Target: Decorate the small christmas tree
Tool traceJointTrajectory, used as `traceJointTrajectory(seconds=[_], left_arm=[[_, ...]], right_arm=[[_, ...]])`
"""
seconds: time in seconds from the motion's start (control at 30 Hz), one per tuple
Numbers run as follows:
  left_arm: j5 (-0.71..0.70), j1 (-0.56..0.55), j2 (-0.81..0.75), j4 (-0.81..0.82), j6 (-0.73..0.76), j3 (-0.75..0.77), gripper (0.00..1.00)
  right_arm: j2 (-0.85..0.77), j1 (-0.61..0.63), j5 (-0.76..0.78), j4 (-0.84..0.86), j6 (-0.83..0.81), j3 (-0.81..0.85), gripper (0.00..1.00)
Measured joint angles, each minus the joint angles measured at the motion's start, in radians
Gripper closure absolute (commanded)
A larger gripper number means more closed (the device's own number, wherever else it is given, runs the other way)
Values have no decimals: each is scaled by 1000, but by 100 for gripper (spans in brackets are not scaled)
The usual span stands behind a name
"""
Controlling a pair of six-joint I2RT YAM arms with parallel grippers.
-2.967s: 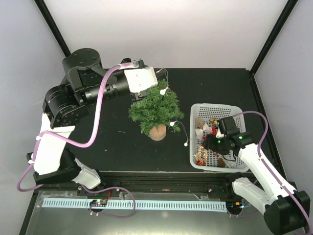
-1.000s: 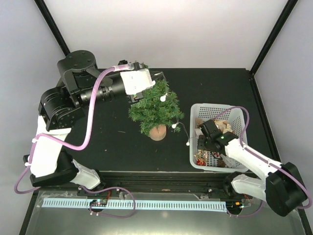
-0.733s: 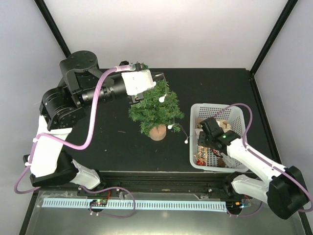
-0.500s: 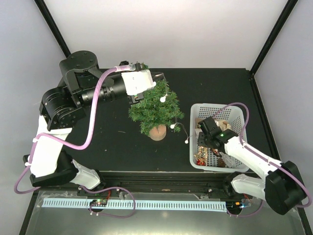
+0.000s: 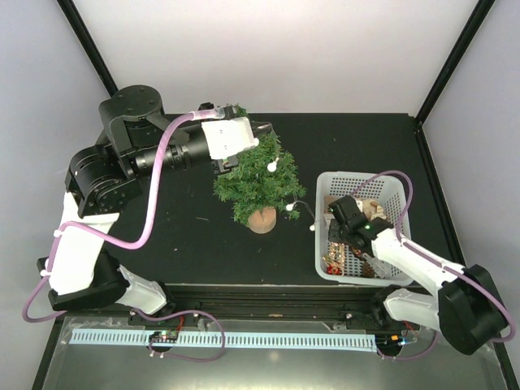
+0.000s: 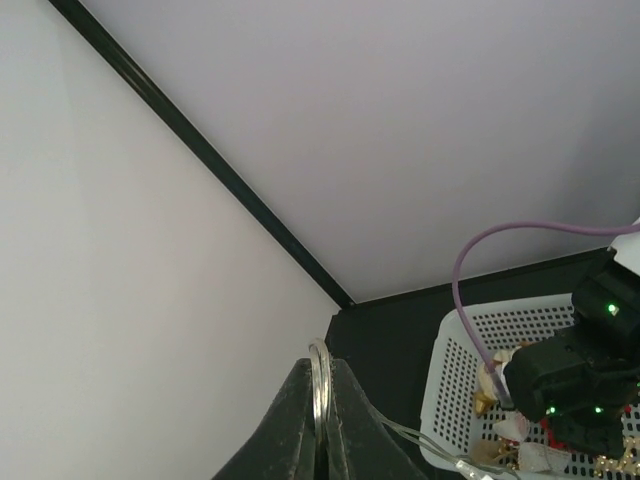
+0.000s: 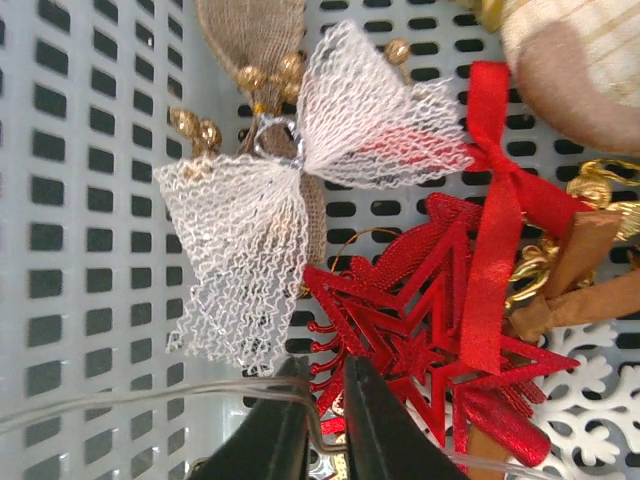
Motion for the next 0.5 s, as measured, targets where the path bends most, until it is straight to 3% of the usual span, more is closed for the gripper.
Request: traceJointTrajectory(seconds=[0.1,0.3,0.5], left_arm=[[0,0,-8,0,0,-10,97],[-2,5,-37,-1,0,-30,94],[-29,6,-76,-3,12,-71,95]], right_arm=[[-45,0,24,-6,8,-2,99],[-223,0,85,-90,57,26,99],[-342,0,130,-182,79,174,99]])
